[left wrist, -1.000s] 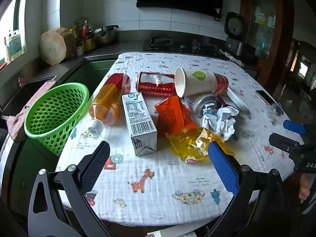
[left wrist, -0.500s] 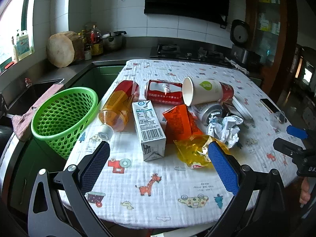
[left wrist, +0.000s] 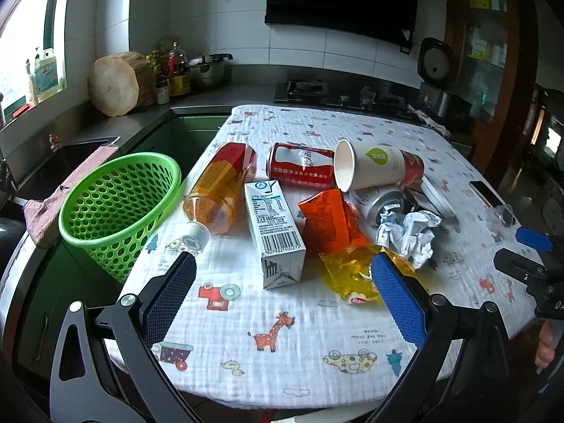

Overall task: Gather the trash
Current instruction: 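Move the left gripper toward the white milk carton on the table, then close the left gripper on the white milk carton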

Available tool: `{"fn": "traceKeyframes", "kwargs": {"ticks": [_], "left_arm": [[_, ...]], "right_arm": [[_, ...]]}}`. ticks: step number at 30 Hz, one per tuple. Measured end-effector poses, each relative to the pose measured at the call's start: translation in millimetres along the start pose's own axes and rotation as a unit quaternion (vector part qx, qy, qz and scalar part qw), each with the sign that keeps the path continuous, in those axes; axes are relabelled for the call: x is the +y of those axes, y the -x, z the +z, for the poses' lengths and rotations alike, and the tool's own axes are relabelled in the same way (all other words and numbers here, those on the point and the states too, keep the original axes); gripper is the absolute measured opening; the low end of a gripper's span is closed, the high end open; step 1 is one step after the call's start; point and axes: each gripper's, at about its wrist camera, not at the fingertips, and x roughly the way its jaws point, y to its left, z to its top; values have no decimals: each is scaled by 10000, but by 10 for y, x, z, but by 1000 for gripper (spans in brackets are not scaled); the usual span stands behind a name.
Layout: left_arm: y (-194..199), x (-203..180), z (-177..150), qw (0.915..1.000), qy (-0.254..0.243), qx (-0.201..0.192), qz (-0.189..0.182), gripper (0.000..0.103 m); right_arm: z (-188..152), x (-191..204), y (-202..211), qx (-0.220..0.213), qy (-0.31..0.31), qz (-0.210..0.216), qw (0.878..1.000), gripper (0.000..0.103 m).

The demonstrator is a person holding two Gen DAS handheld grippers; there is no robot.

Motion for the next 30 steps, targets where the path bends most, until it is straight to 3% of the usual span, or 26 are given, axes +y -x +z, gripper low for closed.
{"fn": "traceKeyframes", "kwargs": {"ticks": [30], "left_arm": [[-254,181,122,9992,308,228,81,97]], "right_arm": [[122,-66,-172,42,-27,98,9999,96]]}}
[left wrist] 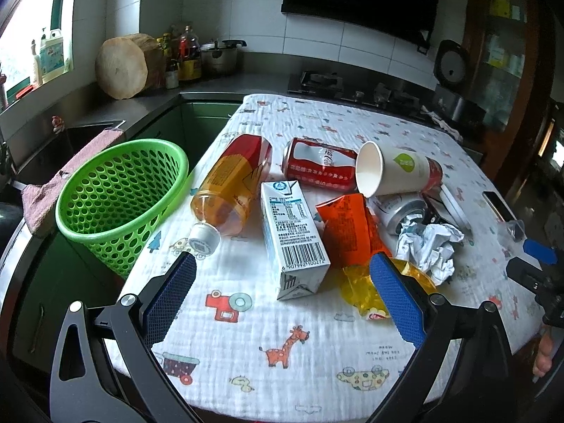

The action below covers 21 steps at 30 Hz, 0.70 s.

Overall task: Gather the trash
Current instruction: 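Close the left gripper on the white milk carton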

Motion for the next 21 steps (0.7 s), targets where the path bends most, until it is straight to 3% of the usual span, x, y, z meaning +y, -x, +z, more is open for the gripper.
{"fn": "traceKeyframes", "kwargs": {"ticks": [13,20,21], "left_arm": [[-229,18,141,9997,31,224,-54,85],[-469,40,267,9984,117,518,-215,67],[-519,49,282,9980,138,578,-226,65]], "right_arm": [[96,-23,-149,100,103,52,9999,96],[147,-41,-241,210,207,170,9994,93],[154,-46,-254,235,209,207,9993,88]]}}
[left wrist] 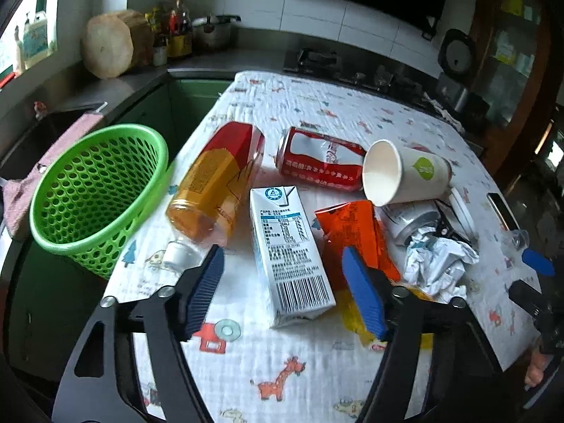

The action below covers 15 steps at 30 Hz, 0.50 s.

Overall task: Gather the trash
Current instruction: 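Close the left gripper on the white milk carton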

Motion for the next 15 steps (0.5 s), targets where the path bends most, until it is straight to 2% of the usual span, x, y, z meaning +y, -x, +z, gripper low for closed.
{"fn": "traceKeyframes", "kwargs": {"ticks": [3,15], "left_arm": [[-150,20,54,9998,77,194,-81,60],[-507,42,165,9981,213,573,-99,55]], "right_arm": [[10,-23,-27,59,-31,130,9999,85],[7,9,-209,231,48,316,9992,81]]}}
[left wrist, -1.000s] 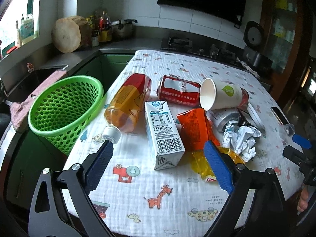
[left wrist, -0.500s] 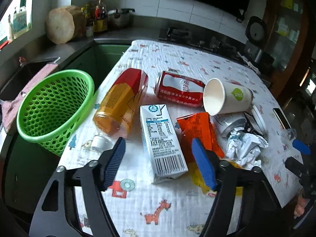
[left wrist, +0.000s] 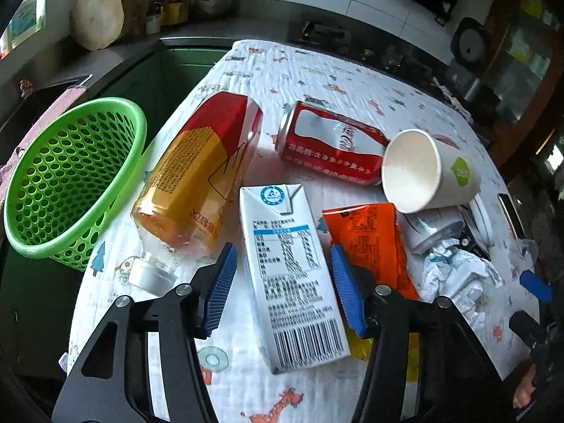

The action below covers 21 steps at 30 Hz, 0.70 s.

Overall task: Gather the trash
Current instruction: 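Close the left gripper on the white milk carton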

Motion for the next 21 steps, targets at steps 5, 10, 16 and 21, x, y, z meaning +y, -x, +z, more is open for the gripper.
{"fn": "traceKeyframes", "kwargs": {"ticks": [5,10,16,21], "left_arm": [[-126,30,51,9998,100,164,-82,50],[-148,36,68,9998,80,176,-106,48],[-162,31,66,9998,-42,162,-146,45],[-164,0,49,9997,-133,191,-70,46]], "right_arm": [[31,31,-92,86,107,51,9999,80],[153,52,-163,151,225,130,9995,80],[388,143,-232,200,586,142,9980,80],[585,232,-329,215,582,242,9978,80]]}}
